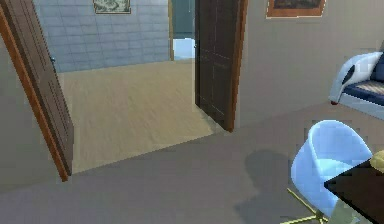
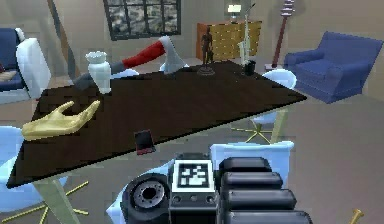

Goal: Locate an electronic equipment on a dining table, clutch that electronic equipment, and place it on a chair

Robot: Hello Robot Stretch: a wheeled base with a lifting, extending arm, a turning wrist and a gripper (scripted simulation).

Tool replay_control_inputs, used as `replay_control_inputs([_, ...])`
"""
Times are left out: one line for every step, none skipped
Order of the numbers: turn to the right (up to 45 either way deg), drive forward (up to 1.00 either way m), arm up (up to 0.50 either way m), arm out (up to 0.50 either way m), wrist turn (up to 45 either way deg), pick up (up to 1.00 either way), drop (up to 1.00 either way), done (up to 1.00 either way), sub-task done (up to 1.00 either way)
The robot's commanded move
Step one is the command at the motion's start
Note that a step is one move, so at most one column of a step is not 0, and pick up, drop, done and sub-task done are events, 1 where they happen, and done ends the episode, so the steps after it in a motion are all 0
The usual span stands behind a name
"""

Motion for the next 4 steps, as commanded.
replay_control_inputs([-12.0, 0.0, 0.0, 0.0, 0.0, 0.0, 0.0, 0.0, 0.0])
replay_control_inputs([0.0, 0.0, 0.0, 0.42, 0.0, 0.0, 0.0, 0.0, 0.0])
replay_control_inputs([0.0, 0.0, 0.0, 0.0, 45.0, 0.0, 0.0, 0.0, 0.0])
replay_control_inputs([0.0, 0.0, 0.0, 0.0, 45.0, 0.0, 0.0, 0.0, 0.0])
